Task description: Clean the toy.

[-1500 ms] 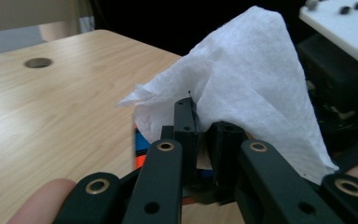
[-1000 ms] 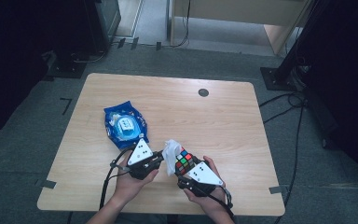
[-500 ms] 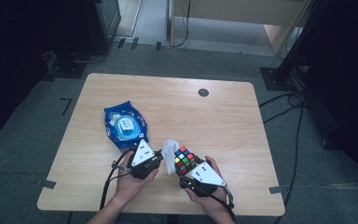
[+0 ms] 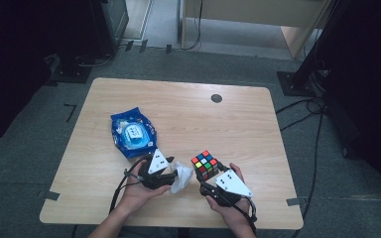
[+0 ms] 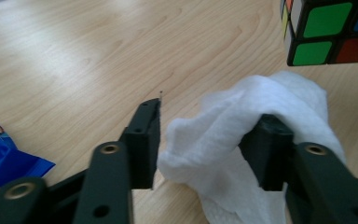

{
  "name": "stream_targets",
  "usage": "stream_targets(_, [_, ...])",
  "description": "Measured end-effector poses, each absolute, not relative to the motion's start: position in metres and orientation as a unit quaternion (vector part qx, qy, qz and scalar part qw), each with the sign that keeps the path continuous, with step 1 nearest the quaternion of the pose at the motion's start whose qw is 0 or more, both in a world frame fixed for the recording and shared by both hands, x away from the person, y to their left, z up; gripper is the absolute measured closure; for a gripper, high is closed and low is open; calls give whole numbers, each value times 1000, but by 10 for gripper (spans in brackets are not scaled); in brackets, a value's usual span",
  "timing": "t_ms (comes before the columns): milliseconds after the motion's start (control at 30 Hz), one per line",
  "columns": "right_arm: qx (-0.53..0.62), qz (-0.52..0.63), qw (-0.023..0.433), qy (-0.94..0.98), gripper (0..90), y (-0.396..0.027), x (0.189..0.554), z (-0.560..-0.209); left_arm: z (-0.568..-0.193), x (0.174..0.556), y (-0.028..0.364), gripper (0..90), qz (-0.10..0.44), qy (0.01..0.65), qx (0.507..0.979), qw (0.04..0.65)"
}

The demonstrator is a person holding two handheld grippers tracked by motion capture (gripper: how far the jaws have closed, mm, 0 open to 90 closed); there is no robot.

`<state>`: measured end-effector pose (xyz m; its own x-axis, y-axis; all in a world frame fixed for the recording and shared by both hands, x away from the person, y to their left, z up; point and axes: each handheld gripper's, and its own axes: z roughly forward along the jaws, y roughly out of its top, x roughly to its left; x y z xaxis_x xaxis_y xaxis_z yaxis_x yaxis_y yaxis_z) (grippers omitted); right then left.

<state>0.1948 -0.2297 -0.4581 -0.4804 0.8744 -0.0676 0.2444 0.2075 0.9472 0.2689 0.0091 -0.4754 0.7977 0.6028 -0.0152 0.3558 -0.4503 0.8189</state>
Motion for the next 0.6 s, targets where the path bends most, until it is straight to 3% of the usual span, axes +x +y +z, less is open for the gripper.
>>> stream_targets(67, [400, 490, 323, 704, 350, -231, 195, -458, -475, 271, 10, 382, 168, 286, 849, 411])
stream_targets(167, [407, 501, 307, 699, 350, -233, 197, -457, -475, 273, 15, 360, 160, 293, 847, 413])
stream_targets(600, [395, 485, 282, 728, 350, -205, 203, -474, -475, 270, 18, 376, 115, 291, 828, 465])
